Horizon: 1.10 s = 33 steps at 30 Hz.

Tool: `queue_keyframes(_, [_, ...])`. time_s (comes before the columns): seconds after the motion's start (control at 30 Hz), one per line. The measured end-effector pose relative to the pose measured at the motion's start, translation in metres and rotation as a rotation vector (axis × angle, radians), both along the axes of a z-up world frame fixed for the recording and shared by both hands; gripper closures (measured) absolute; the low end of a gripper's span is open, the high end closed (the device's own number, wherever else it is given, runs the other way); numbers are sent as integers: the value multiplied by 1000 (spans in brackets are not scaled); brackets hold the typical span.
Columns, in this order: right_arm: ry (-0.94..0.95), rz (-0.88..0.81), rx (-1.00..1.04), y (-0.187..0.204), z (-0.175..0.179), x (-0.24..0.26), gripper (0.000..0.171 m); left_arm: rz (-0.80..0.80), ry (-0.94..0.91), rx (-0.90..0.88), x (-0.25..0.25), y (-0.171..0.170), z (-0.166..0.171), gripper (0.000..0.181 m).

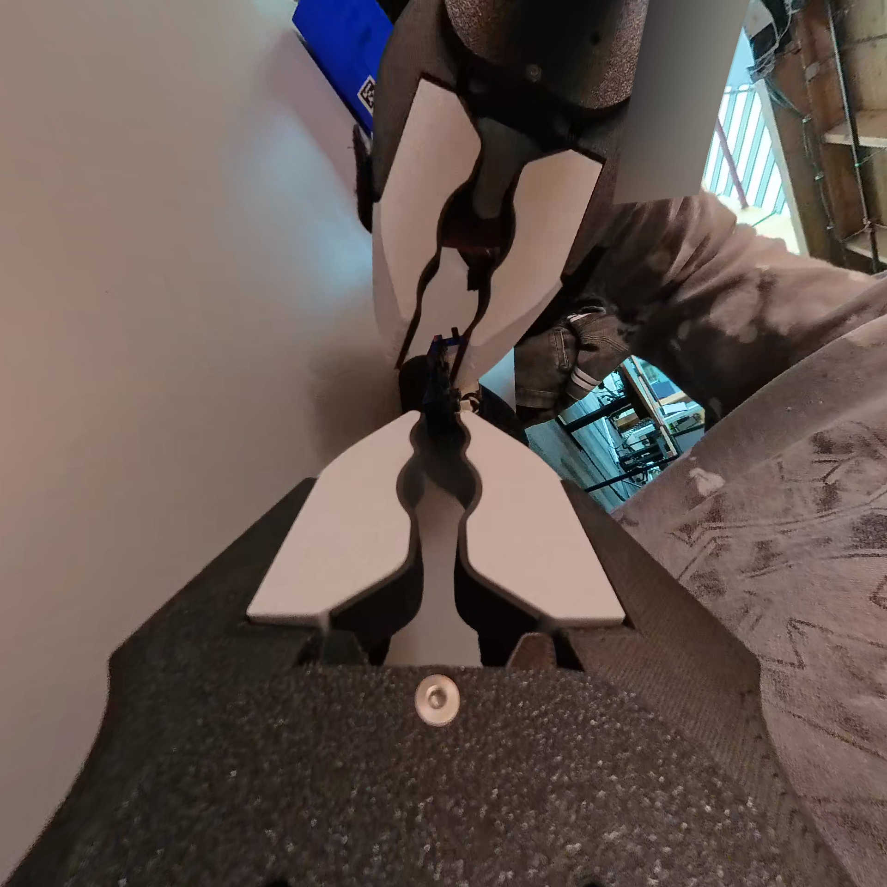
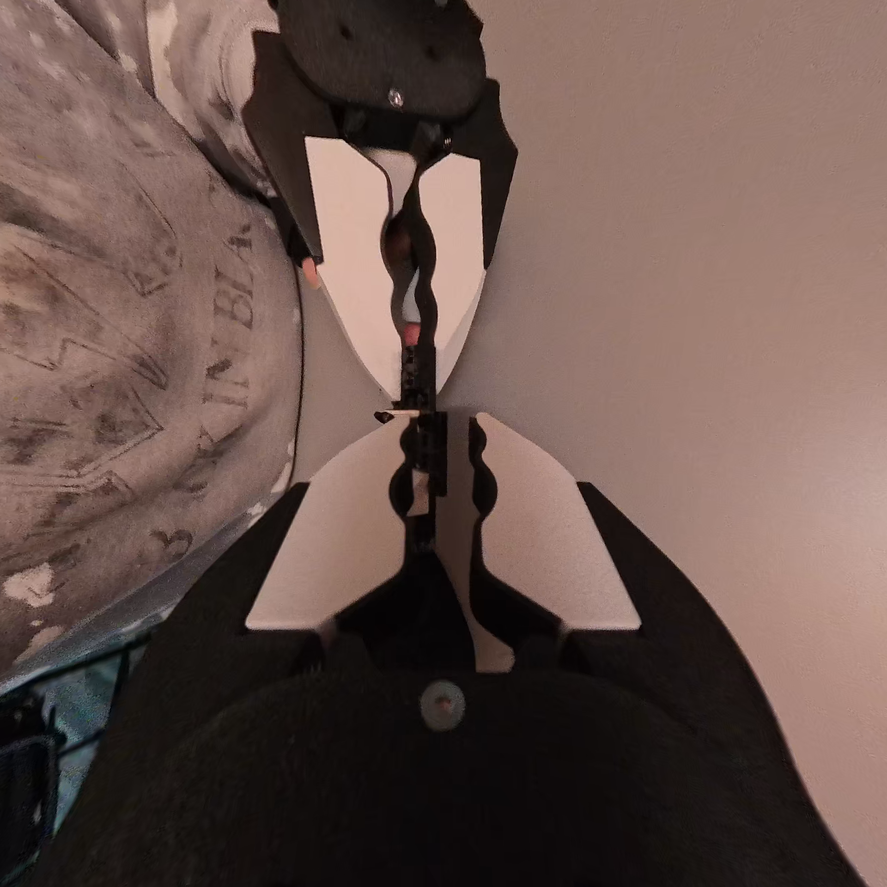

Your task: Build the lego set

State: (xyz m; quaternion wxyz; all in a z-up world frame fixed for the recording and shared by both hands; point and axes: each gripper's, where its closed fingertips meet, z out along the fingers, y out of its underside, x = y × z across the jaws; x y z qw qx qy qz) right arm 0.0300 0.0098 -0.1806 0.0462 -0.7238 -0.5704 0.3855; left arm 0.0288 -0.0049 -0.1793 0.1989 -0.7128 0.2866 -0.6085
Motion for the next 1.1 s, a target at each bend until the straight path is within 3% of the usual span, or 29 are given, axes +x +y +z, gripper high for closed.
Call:
queue_keyframes(0.4, [-25,143,8,-17,-6,-10,162,-28,7,32,-2,-4,0,172])
queue_keyframes(0.87, [80,-151,-1,-15,-13,-11,165,-48,27,64,-1,-3,-8,171])
queue_keyframes(1.1, [199,-210,61,-9,7,-6,149,-66,-97,-57,-8,4,5,172])
